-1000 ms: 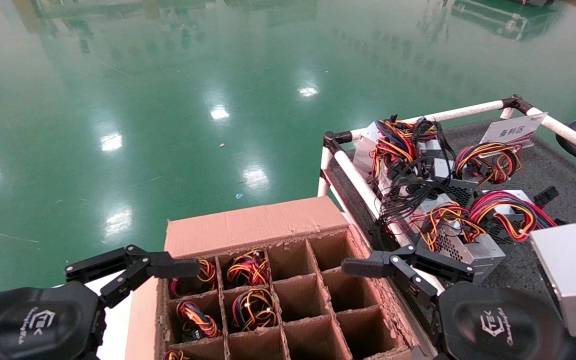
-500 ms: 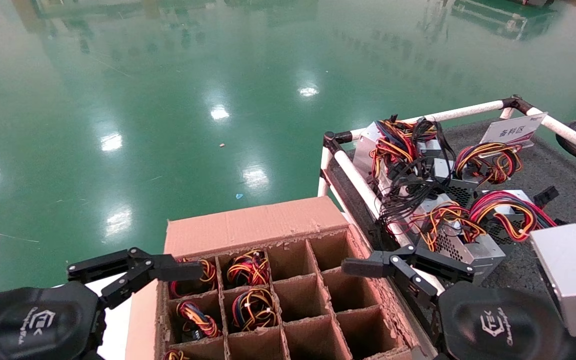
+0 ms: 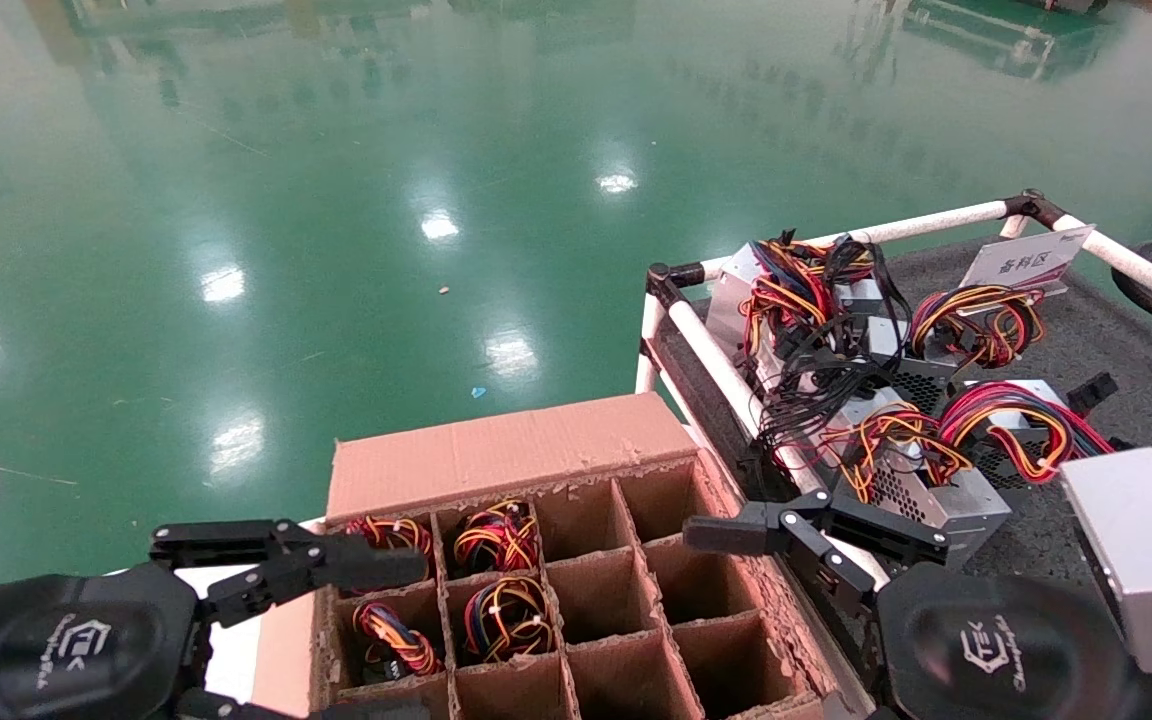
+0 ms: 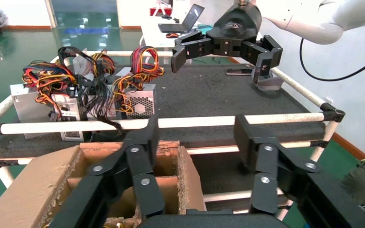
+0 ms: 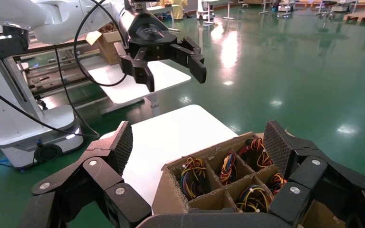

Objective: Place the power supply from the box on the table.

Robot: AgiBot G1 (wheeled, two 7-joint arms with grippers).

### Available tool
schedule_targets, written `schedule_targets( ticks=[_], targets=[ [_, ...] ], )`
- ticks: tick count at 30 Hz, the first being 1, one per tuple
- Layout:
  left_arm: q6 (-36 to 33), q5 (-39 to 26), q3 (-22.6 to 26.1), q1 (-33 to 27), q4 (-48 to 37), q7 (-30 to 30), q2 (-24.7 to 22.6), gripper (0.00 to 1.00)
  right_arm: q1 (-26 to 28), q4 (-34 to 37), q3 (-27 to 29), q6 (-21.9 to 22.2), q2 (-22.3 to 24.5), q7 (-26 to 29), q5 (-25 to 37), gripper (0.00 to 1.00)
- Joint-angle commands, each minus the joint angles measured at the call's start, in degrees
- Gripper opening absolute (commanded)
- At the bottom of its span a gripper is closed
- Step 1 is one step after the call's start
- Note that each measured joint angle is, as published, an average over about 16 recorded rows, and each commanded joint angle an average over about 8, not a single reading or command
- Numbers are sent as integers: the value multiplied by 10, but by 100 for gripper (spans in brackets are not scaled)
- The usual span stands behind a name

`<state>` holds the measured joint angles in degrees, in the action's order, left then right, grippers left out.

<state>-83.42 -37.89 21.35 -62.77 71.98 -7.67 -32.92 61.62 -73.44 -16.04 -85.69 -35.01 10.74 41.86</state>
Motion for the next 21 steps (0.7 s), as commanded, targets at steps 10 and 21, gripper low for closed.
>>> schedule_targets(
  ticks=[10, 21],
  targets=[
    [0, 0, 0, 0, 0, 0, 0, 0, 0, 0, 0, 0, 0, 0, 0, 100],
    [0, 0, 0, 0, 0, 0, 0, 0, 0, 0, 0, 0, 0, 0, 0, 100]
  ],
)
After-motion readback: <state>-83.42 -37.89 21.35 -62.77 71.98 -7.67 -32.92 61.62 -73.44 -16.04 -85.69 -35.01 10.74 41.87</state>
